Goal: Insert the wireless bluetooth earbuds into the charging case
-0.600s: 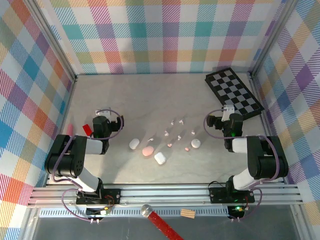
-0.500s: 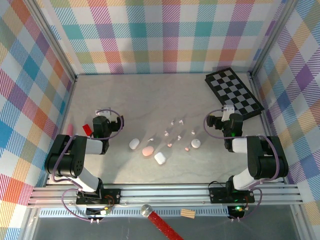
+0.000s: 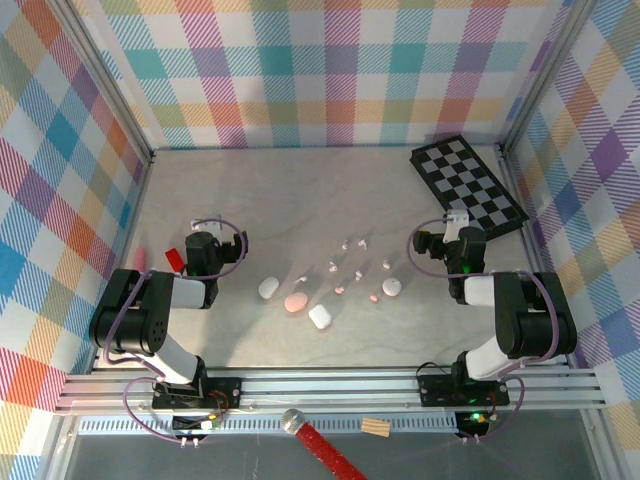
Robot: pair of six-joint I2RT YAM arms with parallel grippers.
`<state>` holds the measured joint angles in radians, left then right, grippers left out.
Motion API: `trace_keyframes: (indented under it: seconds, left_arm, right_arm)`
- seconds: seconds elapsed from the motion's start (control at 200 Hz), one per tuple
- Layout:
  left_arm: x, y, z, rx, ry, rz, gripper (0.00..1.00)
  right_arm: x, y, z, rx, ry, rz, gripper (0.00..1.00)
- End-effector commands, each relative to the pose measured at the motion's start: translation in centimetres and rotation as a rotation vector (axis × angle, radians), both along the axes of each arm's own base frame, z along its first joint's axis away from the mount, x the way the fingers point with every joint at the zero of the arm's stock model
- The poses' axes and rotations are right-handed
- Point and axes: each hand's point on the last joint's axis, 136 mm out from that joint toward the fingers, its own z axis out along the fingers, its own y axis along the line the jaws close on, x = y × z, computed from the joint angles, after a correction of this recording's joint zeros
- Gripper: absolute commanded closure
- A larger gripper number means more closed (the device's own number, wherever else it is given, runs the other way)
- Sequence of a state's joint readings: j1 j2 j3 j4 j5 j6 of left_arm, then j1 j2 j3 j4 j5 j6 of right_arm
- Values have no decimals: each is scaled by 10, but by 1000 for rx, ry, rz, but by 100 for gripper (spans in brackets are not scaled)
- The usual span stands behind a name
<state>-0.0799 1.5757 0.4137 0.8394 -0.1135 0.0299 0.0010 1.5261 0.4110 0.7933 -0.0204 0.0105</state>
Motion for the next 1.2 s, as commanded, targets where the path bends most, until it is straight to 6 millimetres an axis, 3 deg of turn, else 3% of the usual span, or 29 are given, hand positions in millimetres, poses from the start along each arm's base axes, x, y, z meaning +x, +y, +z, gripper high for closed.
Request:
trace_keyframes:
  seconds: [0.0,0.305,0.5,0.695,0.92,1.08,1.195]
  left_arm:
    - [2,3,3,1,-12,12,0]
    - [1,5,10,10,-23,23,0]
    - [-11,1,44,80,-37,43,0]
    - [-28,-32,76,211,-46,-57,0]
    - [-57,-99,98,185,-42,-268,0]
    - [-81,-126,92,146,13,-358,0]
    - [-94,-135,89,110,57,-395,0]
  right_arm:
    - [4,4,5,1,-22,24,1]
    - [-1,5,12,-1,-35,27,1]
    - [-16,2,53,-7,-63,2,1]
    - [-33,13,84,93,-63,16,1]
    - [-63,50,101,248,-6,96,1]
    - [-94,92,99,268,71,179,1]
    - [-119,124,90,267,137,242,1]
